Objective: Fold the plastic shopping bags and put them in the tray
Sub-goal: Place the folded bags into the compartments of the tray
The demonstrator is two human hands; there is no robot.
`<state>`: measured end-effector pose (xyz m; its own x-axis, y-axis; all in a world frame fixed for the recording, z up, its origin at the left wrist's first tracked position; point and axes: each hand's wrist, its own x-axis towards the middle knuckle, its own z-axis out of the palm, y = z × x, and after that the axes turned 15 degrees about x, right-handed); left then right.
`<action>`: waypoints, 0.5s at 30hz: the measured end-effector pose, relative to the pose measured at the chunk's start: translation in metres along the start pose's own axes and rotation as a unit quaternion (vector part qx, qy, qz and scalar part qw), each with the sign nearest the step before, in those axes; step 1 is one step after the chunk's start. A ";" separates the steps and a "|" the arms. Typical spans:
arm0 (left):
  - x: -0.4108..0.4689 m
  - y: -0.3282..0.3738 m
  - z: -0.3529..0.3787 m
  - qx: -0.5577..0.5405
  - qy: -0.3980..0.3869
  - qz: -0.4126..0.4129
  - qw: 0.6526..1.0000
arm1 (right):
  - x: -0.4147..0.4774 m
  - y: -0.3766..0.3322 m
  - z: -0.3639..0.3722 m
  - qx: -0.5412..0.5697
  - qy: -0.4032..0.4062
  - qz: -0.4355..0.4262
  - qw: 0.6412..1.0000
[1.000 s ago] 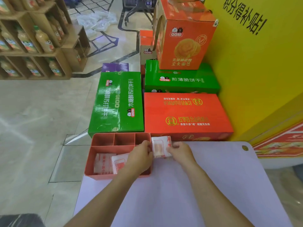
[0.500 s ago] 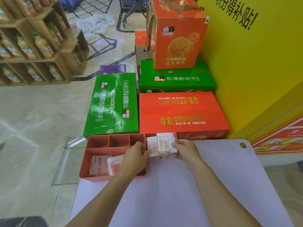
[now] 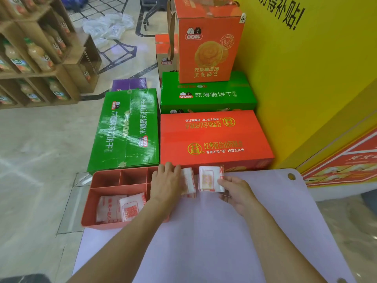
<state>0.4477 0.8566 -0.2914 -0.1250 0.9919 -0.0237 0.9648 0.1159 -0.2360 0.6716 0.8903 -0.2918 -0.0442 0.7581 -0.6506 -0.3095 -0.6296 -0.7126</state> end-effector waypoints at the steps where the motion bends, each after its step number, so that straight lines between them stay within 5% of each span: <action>1: 0.001 0.002 0.001 0.017 0.004 0.005 1.000 | 0.000 0.001 -0.002 0.000 -0.001 0.000 1.000; 10: 0.001 0.011 0.009 0.024 0.006 0.016 1.000 | 0.005 -0.001 -0.007 0.001 -0.004 0.000 1.000; 15: 0.012 0.001 0.000 -0.078 -0.003 -0.013 0.997 | 0.004 -0.003 -0.005 0.003 -0.006 -0.002 1.000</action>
<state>0.4474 0.8689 -0.2923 -0.1517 0.9881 -0.0261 0.9854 0.1491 -0.0824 0.6776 0.8945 -0.2937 -0.0548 0.7630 -0.6441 -0.3153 -0.6253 -0.7138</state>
